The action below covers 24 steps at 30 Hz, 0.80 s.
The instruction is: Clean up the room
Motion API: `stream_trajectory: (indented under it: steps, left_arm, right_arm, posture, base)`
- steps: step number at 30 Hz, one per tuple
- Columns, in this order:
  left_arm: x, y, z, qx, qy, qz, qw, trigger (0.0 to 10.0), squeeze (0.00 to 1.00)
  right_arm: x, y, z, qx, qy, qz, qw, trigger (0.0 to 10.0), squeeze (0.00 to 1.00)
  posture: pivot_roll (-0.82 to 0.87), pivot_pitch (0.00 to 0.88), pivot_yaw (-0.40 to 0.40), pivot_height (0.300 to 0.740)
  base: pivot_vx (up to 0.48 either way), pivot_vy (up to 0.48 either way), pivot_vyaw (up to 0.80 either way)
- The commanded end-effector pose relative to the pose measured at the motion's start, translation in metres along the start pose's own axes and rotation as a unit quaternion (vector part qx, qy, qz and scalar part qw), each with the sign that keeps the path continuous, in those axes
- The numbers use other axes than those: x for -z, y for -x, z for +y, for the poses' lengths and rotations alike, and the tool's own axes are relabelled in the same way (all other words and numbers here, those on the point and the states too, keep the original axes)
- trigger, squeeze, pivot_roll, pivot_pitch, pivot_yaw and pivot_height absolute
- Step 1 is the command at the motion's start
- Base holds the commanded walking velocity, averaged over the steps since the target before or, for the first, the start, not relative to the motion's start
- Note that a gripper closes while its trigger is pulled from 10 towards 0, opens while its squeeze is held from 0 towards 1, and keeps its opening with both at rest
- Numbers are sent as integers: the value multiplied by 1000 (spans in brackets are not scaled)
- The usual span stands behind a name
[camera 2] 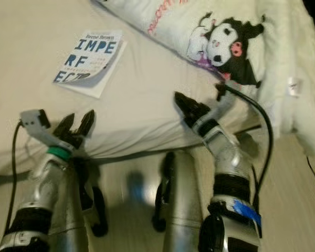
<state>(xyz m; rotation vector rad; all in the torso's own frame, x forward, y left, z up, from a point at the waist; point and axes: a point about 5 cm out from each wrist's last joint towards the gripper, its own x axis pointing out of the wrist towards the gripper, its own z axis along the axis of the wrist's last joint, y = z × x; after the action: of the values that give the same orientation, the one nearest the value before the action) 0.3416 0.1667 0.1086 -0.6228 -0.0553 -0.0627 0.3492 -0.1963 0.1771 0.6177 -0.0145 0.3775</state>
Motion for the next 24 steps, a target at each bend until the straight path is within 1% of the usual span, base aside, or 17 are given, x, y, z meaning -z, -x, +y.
stream_trajectory:
  steps: [1,3,4,5,7,8,9,11,12,13,14,15,17,19,20,22,24]
  left_arm:
    - [22,10,22,-76,59,40,995,10000,0]
    - [9,6,38,-124,124,3,984,10000,0]
    - [4,5,43,-133,143,-10,981,10000,0]
    - [-5,4,50,-141,158,-31,977,10000,0]
    - [-12,4,54,-146,168,-45,974,10000,0]
    - [-24,1,61,-154,198,-73,965,10000,0]
    - [-24,1,61,-154,198,-73,965,10000,0]
    - [-36,-1,68,-160,234,-105,953,10000,0]
    - [-41,-4,69,-142,287,-119,940,10000,1000]
    - [-41,-4,69,-142,287,-119,940,10000,1000]
    - [-42,-9,62,-99,347,-128,924,10000,1000]
    - [-39,-11,57,-76,367,-126,918,10000,1000]
    - [-39,-11,57,-76,367,-126,918,10000,1000]
    - [-31,-12,48,-48,384,-121,914,10000,1000]
    - [-31,-12,48,-48,384,-121,914,10000,1000]
    - [-22,-14,39,-27,405,-113,907,10000,1000]
    - [-13,-17,31,-21,410,-94,907,10000,1000]
  right_arm:
    - [4,5,-1,5,-12,3,1000,10000,0]
    - [4,9,0,7,-11,2,1000,10000,0]
    - [4,11,2,6,-11,4,1000,10000,0]
    - [7,13,4,7,-10,9,1000,10000,0]
    - [9,14,5,8,-10,13,1000,10000,0]
    - [12,17,6,14,-13,19,1000,10000,0]
    - [12,17,6,14,-13,19,1000,10000,0]
    - [16,21,7,20,-18,24,999,10000,0]
    - [20,25,7,26,-21,31,999,10000,0]
    - [20,25,7,26,-21,31,999,10000,0]
    - [24,31,8,32,-24,39,998,10000,0]
    - [25,32,9,34,-24,42,998,10000,0]
    - [25,32,9,34,-24,42,998,10000,0]
    - [28,34,10,36,-25,48,998,10000,0]
    - [28,34,10,36,-25,48,998,10000,0]
    - [31,38,12,41,-26,55,997,10000,0]
    - [33,42,14,44,-28,61,997,10000,0]
  posture:
    - [-219,371,59,483]
    - [-226,384,60,483]
    - [-226,384,60,483]
    - [-234,397,61,483]
    - [-234,397,61,483]
    - [-238,406,63,483]
    - [-238,406,63,483]
    - [-238,409,64,483]
    - [-241,431,65,483]
    - [-241,431,65,483]
    - [-242,444,66,483]
    - [-243,448,65,483]
    - [-243,448,65,483]
    - [-257,470,64,483]
    - [-257,470,64,483]
    - [-263,482,62,483]
    - [-264,487,62,483]
  base:
    - [0,0,0]
    - [0,0,0]
    - [0,0,0]
    - [0,0,0]
    - [0,0,0]
    - [0,0,0]
    - [0,0,0]
    - [0,0,0]
    - [0,0,0]
    - [0,0,0]
    - [0,0,0]
    - [0,0,0]
    - [0,0,0]
    - [0,0,0]
    - [0,0,0]
    - [0,0,0]
    - [0,0,0]
